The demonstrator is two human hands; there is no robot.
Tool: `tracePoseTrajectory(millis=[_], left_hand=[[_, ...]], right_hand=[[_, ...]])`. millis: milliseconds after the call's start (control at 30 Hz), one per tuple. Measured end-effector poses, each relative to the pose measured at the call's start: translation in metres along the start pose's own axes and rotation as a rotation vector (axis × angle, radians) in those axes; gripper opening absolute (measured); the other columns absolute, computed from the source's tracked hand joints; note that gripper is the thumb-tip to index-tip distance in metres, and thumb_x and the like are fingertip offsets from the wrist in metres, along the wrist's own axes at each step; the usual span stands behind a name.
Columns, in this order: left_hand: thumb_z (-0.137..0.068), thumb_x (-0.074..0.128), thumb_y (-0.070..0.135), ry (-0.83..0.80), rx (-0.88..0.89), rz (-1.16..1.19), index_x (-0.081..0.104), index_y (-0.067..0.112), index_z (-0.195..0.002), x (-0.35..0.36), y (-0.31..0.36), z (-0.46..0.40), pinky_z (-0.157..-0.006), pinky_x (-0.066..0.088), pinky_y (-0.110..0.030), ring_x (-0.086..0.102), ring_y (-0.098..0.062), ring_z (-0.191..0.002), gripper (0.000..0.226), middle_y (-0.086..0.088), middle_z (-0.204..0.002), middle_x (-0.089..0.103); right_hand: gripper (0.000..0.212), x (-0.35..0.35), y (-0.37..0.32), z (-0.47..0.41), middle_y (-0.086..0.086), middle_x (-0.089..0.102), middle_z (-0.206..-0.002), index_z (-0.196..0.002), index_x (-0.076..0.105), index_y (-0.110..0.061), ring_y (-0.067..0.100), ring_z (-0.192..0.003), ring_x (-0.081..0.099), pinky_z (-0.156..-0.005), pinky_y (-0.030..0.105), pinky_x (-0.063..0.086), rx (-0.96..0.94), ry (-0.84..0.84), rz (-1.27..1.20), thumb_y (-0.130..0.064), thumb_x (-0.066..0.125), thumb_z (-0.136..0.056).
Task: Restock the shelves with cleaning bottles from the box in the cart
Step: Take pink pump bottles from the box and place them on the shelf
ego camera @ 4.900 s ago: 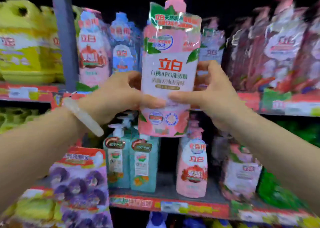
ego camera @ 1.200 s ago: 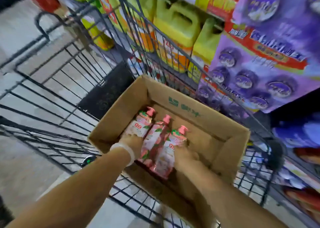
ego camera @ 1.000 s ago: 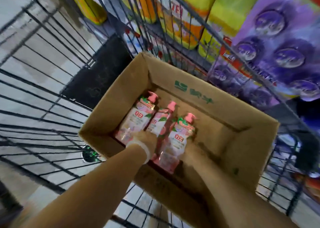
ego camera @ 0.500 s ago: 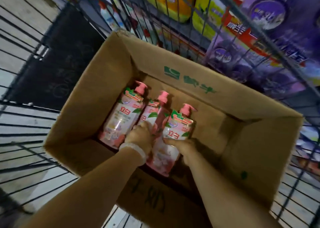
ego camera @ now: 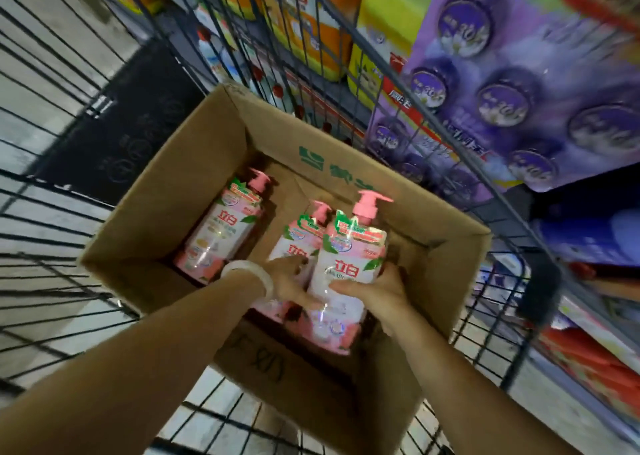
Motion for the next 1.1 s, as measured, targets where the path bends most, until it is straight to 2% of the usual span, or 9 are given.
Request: tracePoseTrajectory(millis=[100, 200, 267, 333, 400, 533, 667, 867, 1100], left_hand=[[-0.075, 0.078, 0.01, -0.059, 0.095, 0.163, 0.054, 0.03, -0.11, 0.006, 0.019, 0.031, -0.081, 0.043, -0.009, 0.052, -0.006, -0.116, 0.046, 0.018, -0.107, 0.059], [-0.069, 0.081, 0.002, 0.031, 0.23, 0.296, 0.058, 0.037, -0.09, -0.003, 0.036, 0.074, -0.06, 0.047, -0.002, 0.064, 0.004, -0.085, 0.047, 0.021, -0.083, 0.069], [-0.064, 0.085, 0.007, 0.076, 0.319, 0.336, 0.067, 0.031, -0.095, -0.009, 0.05, 0.105, -0.069, 0.053, -0.011, 0.069, -0.002, -0.09, 0.044, 0.014, -0.088, 0.075], [-0.054, 0.091, 0.015, 0.105, 0.408, 0.333, 0.069, 0.024, -0.105, -0.016, 0.07, 0.14, -0.087, 0.055, -0.035, 0.067, -0.02, -0.105, 0.057, 0.001, -0.105, 0.074], [-0.054, 0.09, 0.007, 0.126, 0.506, 0.324, 0.07, 0.02, -0.105, -0.021, 0.097, 0.181, -0.091, 0.053, -0.043, 0.065, -0.025, -0.109, 0.057, -0.006, -0.11, 0.072], [-0.058, 0.082, -0.011, 0.17, 0.718, 0.261, 0.069, 0.011, -0.105, -0.025, 0.16, 0.267, -0.088, 0.054, -0.044, 0.067, -0.027, -0.104, 0.054, -0.01, -0.107, 0.073], [-0.056, 0.081, -0.009, 0.209, 0.898, 0.112, 0.067, 0.012, -0.1, -0.015, 0.226, 0.354, -0.073, 0.057, -0.028, 0.071, -0.013, -0.089, 0.051, 0.0, -0.095, 0.076], [-0.047, 0.089, 0.002, 0.263, 1.136, -0.099, 0.065, 0.014, -0.11, 0.023, 0.332, 0.466, -0.073, 0.056, -0.022, 0.071, -0.014, -0.095, 0.068, 0.0, -0.102, 0.075], [-0.045, 0.09, 0.011, 0.307, 1.398, -0.264, 0.068, 0.016, -0.108, 0.083, 0.443, 0.563, -0.082, 0.058, -0.027, 0.07, -0.011, -0.098, 0.067, 0.002, -0.104, 0.074]], right_hand=[[0.047, -0.004, -0.036, 0.038, 0.011, 0.074, -0.1, -0.101, 0.07, -0.006, 0.021, -0.089, 0.072, -0.078, 0.036, 0.059, -0.137, -0.151, 0.037, 0.005, 0.085, -0.058], [0.043, -0.012, -0.075, 0.082, 0.009, 0.074, -0.102, -0.1, 0.071, -0.012, 0.021, -0.093, 0.071, -0.081, 0.034, 0.058, -0.269, -0.236, 0.023, 0.005, 0.082, -0.063], [0.039, -0.02, -0.102, 0.114, 0.005, 0.075, -0.098, -0.098, 0.071, -0.015, 0.018, -0.09, 0.072, -0.078, 0.029, 0.058, -0.347, -0.287, 0.026, 0.005, 0.08, -0.066], [0.033, -0.03, -0.13, 0.15, -0.005, 0.076, -0.087, -0.09, 0.071, -0.018, 0.009, -0.081, 0.072, -0.07, 0.022, 0.057, -0.424, -0.313, 0.038, 0.005, 0.079, -0.067], [0.032, -0.043, -0.159, 0.189, -0.004, 0.076, -0.087, -0.092, 0.072, -0.013, 0.007, -0.079, 0.071, -0.067, 0.019, 0.056, -0.511, -0.314, 0.045, 0.005, 0.079, -0.067], [0.041, -0.079, -0.21, 0.275, 0.013, 0.073, -0.104, -0.105, 0.068, -0.001, 0.019, -0.09, 0.069, -0.08, 0.03, 0.057, -0.72, -0.288, 0.027, 0.006, 0.08, -0.066], [0.042, -0.134, -0.247, 0.361, -0.004, 0.075, -0.09, -0.1, 0.065, -0.012, 0.007, -0.082, 0.071, -0.073, 0.021, 0.057, -0.918, -0.205, 0.022, 0.004, 0.081, -0.064], [0.098, -0.23, -0.285, 0.477, 0.006, 0.071, -0.107, -0.123, 0.051, -0.007, 0.018, -0.095, 0.071, -0.082, 0.039, 0.058, -1.156, 0.059, 0.048, -0.033, 0.089, -0.036], [0.061, -0.325, -0.304, 0.612, 0.006, 0.075, -0.099, -0.107, 0.068, -0.006, 0.017, -0.09, 0.072, -0.066, 0.029, 0.058, -1.365, 0.271, 0.107, -0.021, 0.08, -0.049]])
Point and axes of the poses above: each hand's wrist, its own z-axis away from the middle knuckle, its own x-axis out of the palm, y = z × x, the point moved 4 cm from there along -z, towards the middle knuckle
